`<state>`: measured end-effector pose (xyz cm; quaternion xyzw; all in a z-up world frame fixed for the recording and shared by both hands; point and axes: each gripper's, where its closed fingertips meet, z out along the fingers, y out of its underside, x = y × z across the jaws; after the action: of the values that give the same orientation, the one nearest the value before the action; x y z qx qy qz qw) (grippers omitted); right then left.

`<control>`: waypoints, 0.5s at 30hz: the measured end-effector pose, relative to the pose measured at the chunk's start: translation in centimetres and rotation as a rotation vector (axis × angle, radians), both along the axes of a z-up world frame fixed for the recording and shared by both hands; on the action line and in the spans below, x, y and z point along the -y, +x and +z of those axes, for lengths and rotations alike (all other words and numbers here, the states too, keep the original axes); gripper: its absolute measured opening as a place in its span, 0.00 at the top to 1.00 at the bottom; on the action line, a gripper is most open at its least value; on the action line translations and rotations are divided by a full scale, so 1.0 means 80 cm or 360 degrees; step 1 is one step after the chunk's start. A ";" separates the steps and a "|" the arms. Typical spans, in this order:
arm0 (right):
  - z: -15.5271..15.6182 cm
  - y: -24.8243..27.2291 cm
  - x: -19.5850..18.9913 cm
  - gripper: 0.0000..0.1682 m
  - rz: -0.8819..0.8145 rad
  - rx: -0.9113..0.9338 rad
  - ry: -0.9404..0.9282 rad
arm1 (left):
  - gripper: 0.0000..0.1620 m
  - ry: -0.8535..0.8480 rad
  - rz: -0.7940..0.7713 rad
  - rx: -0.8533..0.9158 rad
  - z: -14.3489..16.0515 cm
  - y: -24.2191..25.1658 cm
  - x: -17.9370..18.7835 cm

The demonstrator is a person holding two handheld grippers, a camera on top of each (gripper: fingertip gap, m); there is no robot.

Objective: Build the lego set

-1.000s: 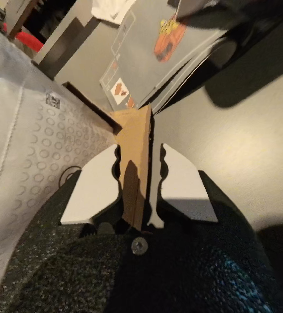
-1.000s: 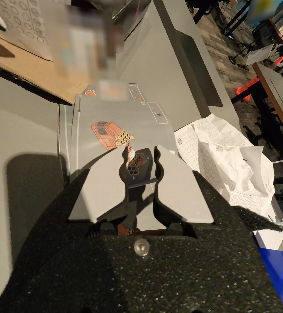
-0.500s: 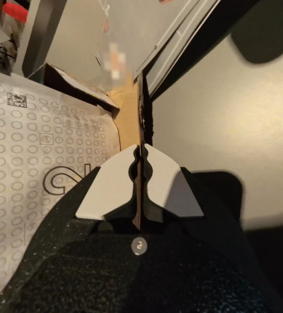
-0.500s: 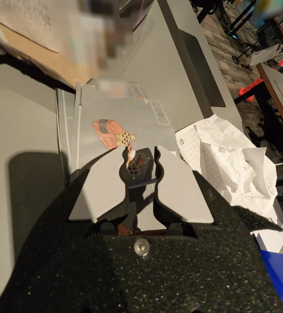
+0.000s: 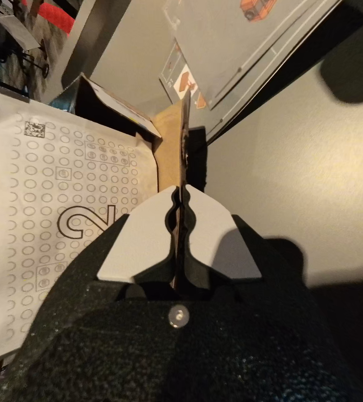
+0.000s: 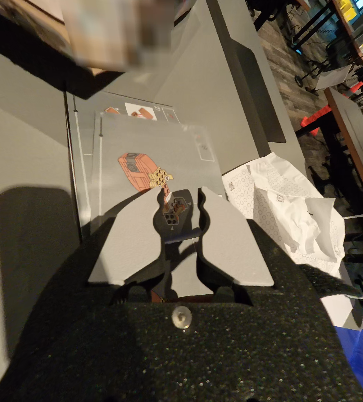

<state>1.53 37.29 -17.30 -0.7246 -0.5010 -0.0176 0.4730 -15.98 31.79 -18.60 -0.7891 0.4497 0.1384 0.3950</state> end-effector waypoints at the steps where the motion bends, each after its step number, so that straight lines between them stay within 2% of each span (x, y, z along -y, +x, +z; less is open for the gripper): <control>1: 0.000 0.000 0.000 0.83 0.0000 0.0006 0.0011 | 0.99 0.0020 0.0011 0.0004 0.003 -0.001 -0.001; 5: -0.001 -0.002 -0.001 0.83 0.0005 0.0024 0.0015 | 0.99 0.0048 0.0005 0.0000 0.007 -0.002 -0.002; 15: 0.003 -0.019 -0.002 0.83 0.0058 0.0062 0.0035 | 1.00 -0.0044 -0.0155 -0.0103 -0.022 0.034 -0.001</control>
<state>0.01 37.47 -17.07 -0.7096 -0.5231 -0.0286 0.4712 -13.23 31.84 -20.39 -0.7668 0.5020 0.1381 0.3755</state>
